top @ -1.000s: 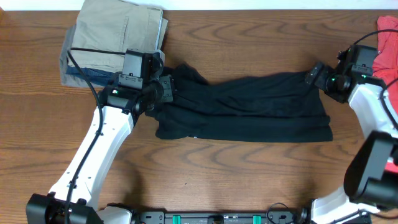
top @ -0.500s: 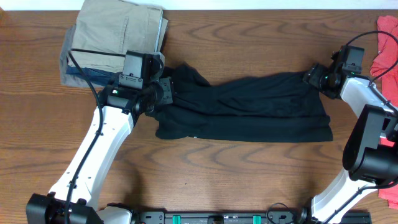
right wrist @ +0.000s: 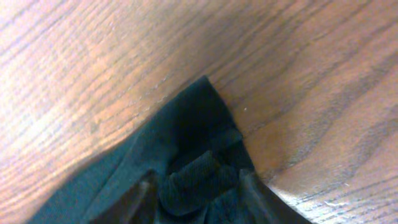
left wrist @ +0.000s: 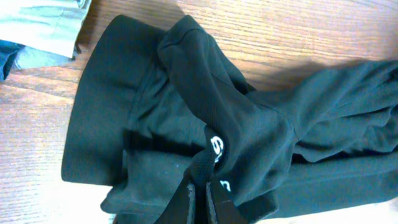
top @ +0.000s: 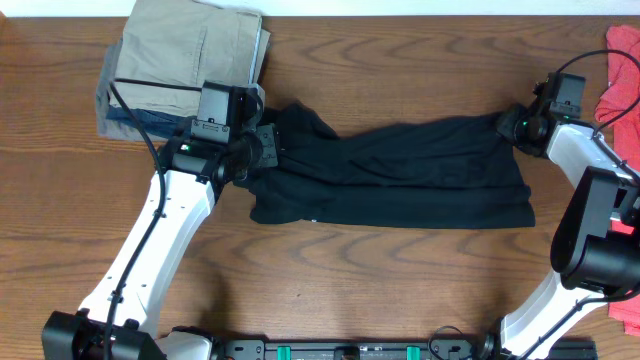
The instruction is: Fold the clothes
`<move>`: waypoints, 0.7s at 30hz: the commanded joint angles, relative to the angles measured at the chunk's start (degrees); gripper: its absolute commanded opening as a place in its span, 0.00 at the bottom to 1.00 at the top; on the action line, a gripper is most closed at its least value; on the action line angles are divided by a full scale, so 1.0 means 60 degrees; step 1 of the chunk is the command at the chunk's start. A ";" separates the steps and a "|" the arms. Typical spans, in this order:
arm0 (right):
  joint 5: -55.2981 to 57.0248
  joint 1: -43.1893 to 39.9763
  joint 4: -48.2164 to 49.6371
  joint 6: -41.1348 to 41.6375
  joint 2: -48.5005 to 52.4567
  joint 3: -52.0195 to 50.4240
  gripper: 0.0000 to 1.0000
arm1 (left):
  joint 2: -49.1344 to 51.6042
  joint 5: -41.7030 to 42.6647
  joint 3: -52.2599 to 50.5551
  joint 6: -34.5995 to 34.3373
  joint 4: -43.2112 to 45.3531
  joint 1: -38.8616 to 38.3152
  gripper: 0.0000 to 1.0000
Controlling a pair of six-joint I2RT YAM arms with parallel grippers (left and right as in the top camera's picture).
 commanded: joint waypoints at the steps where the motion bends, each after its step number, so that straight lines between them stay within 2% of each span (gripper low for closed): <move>1: 0.0124 -0.0044 0.0033 0.0058 0.0095 0.0157 0.35 | -0.0022 0.0018 0.0033 -0.0011 -0.0022 0.0058 0.06; 4: 0.0127 -0.0044 0.0033 0.0058 0.0095 0.0157 0.36 | -0.0022 0.0015 0.0033 -0.0011 -0.0022 0.0058 0.06; 9: 0.0127 -0.0044 0.0073 0.0062 0.0095 0.0157 0.27 | -0.0022 0.0015 0.0033 -0.0011 -0.0018 0.0058 0.06; 13: 0.0124 -0.0040 0.0080 0.0062 0.0095 0.0157 0.33 | -0.0022 0.0015 0.0033 -0.0011 -0.0018 0.0058 0.06; 21: 0.0193 0.0084 0.0248 0.0062 0.0095 0.0157 0.34 | -0.0022 0.0015 0.0033 -0.0011 -0.0018 0.0058 0.06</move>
